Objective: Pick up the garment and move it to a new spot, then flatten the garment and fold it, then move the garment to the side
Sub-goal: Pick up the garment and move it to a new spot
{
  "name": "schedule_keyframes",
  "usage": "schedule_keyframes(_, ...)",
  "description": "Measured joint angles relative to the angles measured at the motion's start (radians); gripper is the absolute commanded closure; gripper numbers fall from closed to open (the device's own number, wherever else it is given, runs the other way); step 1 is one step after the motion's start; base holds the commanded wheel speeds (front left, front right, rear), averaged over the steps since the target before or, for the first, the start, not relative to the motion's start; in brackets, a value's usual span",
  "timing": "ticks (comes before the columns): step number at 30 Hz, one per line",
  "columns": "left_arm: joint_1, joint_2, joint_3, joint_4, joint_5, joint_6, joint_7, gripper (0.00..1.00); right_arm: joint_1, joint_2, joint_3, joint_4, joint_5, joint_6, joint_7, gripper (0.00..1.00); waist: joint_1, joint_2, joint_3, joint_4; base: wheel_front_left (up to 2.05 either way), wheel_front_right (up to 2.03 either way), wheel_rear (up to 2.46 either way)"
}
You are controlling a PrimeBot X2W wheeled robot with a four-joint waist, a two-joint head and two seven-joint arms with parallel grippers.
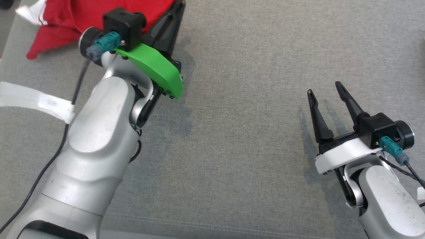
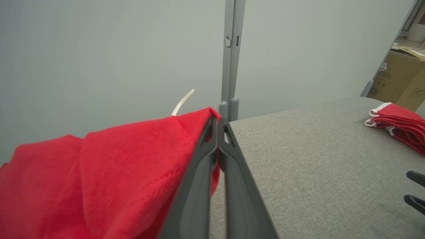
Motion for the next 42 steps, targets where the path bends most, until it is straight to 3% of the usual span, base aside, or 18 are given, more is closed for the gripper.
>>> schedule_keyframes(6,0.005,-0.011,-0.157,-0.032,-0.012,0.0,0.028,1.0,0.028,0.035,0.009,0.055,0.022,-0.001,-0.01,0.0,0.0,0.0,-0.065,-0.066,0.0,0.0,0.0)
schedule_keyframes(11,0.022,-0.021,-0.261,-0.102,-0.083,0.0,0.044,1.0,0.04,0.048,0.01,0.082,0.031,-0.001,-0.011,0.0,0.0,0.0,-0.111,-0.134,0.0,0.0,0.0)
schedule_keyframes(21,0.089,-0.011,-0.524,-0.382,-0.367,0.0,0.068,1.0,0.071,0.039,-0.031,0.107,0.043,-0.003,-0.021,0.0,-0.0001,0.0,-0.183,-0.243,0.0,0.0,0.0)
schedule_keyframes(27,0.179,-0.002,-0.51,-0.272,-0.357,-0.003,0.113,1.0,0.083,0.023,-0.055,0.114,0.044,-0.009,-0.025,0.0,0.0,0.0,-0.197,-0.228,0.0,0.0,0.0)
schedule_keyframes(30,0.245,0.011,-0.508,-0.204,-0.342,0.021,0.131,1.0,0.097,-0.013,-0.092,0.123,0.044,-0.01,-0.028,0.0,0.0,0.0,-0.196,-0.198,0.0,0.0,0.0)
schedule_keyframes(35,0.304,0.086,-0.489,-0.16,-0.34,0.047,0.144,1.0,0.102,-0.035,-0.113,0.124,0.044,-0.01,-0.028,0.0,0.0,0.0,-0.199,-0.169,0.0,0.0,0.0)
schedule_keyframes(37,0.369,0.146,-0.479,-0.132,-0.368,0.055,0.153,1.0,0.101,-0.046,-0.117,0.124,0.043,-0.01,-0.028,0.0,0.0,0.0,-0.206,-0.151,0.0,0.0,0.0)
schedule_keyframes(42,0.46,0.154,-0.48,-0.132,-0.414,0.059,0.16,1.0,0.084,-0.068,-0.078,0.116,0.03,0.011,-0.019,0.0,-0.0001,0.0,-0.217,-0.126,0.0,0.0,0.0)
